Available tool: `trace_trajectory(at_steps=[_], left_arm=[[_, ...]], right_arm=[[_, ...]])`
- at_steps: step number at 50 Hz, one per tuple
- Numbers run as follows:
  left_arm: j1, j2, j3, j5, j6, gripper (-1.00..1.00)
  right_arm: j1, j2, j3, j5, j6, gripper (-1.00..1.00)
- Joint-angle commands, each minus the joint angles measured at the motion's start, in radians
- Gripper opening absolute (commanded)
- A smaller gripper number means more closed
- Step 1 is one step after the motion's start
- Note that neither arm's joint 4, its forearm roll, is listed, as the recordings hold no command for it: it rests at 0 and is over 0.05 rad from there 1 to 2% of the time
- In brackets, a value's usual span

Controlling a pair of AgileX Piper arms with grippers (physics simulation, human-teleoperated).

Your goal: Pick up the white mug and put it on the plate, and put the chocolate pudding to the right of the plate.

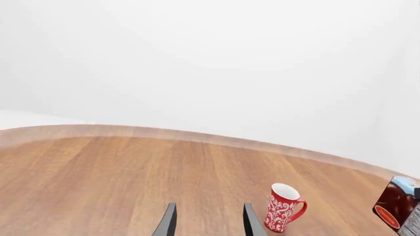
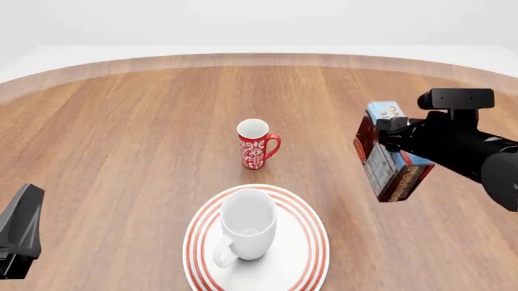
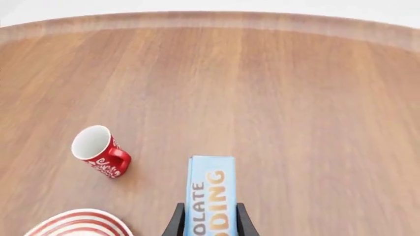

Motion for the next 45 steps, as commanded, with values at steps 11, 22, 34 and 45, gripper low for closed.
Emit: trace_trajectory(at_steps=[11, 22, 34, 45], left_arm=[[-0.004, 0.0, 0.0, -0.001, 0.001, 1.0], [-0.006, 0.0, 0.0, -0.002, 0.001, 1.0], [-0.008, 0.0, 0.0, -0.003, 0.002, 1.0], [-0.008, 0.0, 0.0, -0.003, 0.003, 1.0]], right_arm=[[-0.002, -0.177, 0.099, 0.089, 0.027, -1.0], [-0.003, -0.245, 0.123, 0.14, 0.011, -1.0], [-0.025, -0.32, 0.193, 0.174, 0.0, -1.0], [-0.044, -0.353, 0.257, 0.177, -0.002, -1.0]])
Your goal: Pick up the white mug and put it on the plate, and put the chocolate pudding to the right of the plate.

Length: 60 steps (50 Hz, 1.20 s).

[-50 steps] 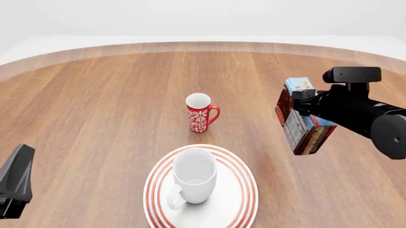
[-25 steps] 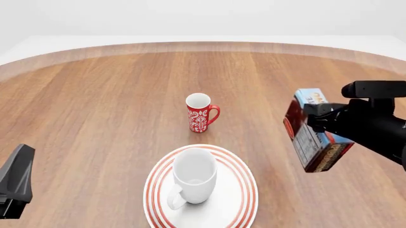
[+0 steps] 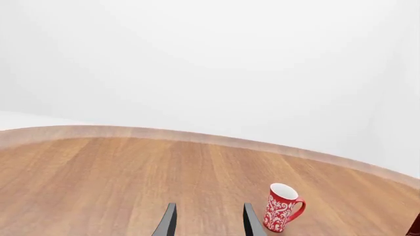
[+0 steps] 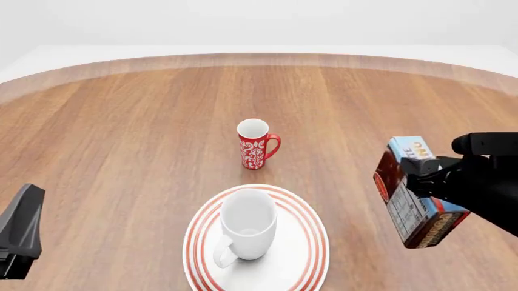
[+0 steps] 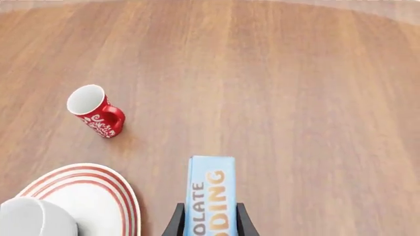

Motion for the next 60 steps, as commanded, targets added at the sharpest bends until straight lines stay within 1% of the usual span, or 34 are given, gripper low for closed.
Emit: trace_trajectory(at_steps=[1, 23, 28, 33, 38, 52, 60], left_arm=[[-0.001, 0.0, 0.0, 0.0, 0.001, 1.0], [-0.003, 0.002, 0.0, -0.002, 0.001, 1.0], [-0.002, 0.002, 0.0, -0.002, 0.0, 1.0], [-0.001, 0.001, 0.0, -0.002, 0.0, 1.0], [-0.002, 0.001, 0.0, -0.002, 0.0, 1.0], [0.001, 0.0, 0.0, -0.002, 0.0, 1.0], [0.003, 0.0, 0.0, -0.002, -0.004, 1.0]], right_arm=[[-0.021, -0.044, 0.065, 0.009, 0.013, -1.0], [-0.079, -0.122, 0.15, 0.041, 0.011, -1.0], [-0.083, -0.14, 0.157, 0.054, 0.013, -1.0], [-0.08, -0.144, 0.186, 0.047, 0.012, -1.0], [-0.084, -0.146, 0.191, 0.048, 0.013, -1.0], [-0.086, -0.119, 0.219, 0.007, 0.018, -1.0], [-0.082, -0.068, 0.251, -0.052, 0.019, -1.0]])
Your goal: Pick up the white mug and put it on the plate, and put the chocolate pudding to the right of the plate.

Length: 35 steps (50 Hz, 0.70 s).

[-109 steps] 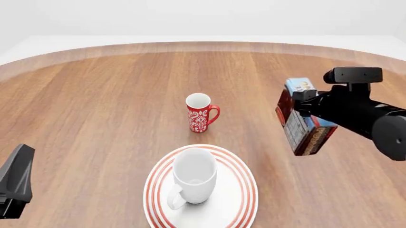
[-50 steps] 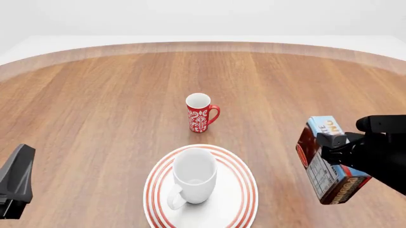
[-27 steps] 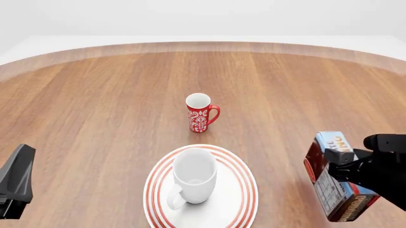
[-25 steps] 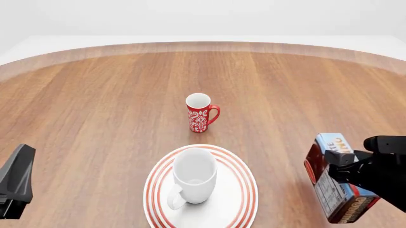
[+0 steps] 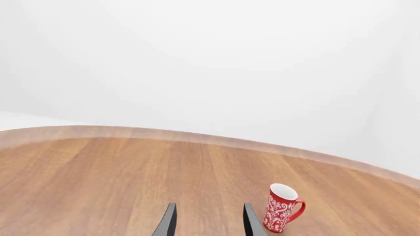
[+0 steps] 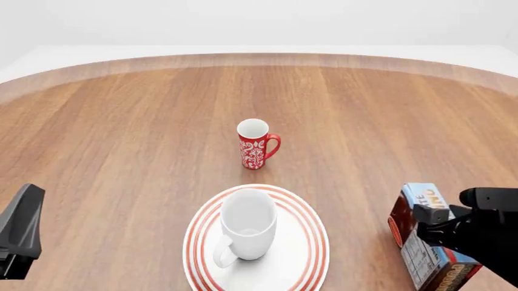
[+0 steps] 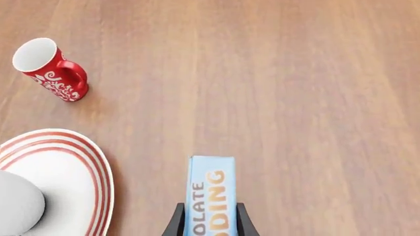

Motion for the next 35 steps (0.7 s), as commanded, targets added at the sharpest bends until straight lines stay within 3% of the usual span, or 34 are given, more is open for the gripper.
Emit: trace_trajectory(at_steps=[1, 35], left_arm=[[0.003, 0.0, 0.0, 0.0, -0.004, 1.0], [0.003, -0.001, 0.0, 0.0, -0.004, 1.0]], right_arm=[[0.002, 0.047, 0.031, -0.057, 0.02, -1.0], [0.013, 0.125, 0.07, -0.135, 0.039, -1.0]])
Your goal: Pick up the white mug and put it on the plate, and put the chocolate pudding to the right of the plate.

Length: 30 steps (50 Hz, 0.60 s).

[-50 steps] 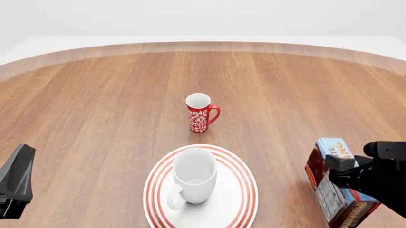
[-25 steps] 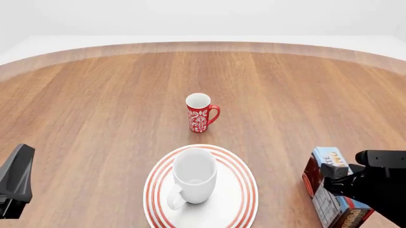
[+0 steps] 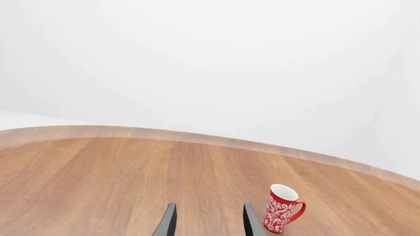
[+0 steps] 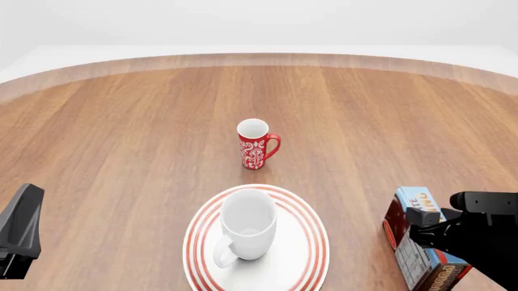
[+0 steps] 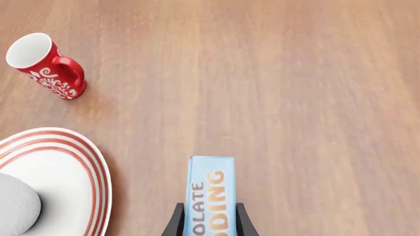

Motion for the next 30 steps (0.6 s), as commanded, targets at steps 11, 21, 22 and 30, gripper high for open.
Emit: trace_trajectory(at_steps=[11, 21, 22, 30], left_arm=[[-0.001, 0.0, 0.0, 0.0, 0.001, 1.0], [-0.003, 0.0, 0.0, -0.001, 0.001, 1.0], [-0.003, 0.0, 0.0, 0.0, 0.001, 1.0], [-0.005, 0.0, 0.0, -0.001, 0.002, 1.0]], right_arm=[[0.012, 0.028, 0.027, -0.001, 0.039, 1.0], [0.015, -0.015, -0.006, 0.052, 0.043, 1.0], [0.013, -0.025, -0.014, 0.064, 0.043, 1.0], [0.006, -0.091, -0.058, 0.137, 0.038, 1.0]])
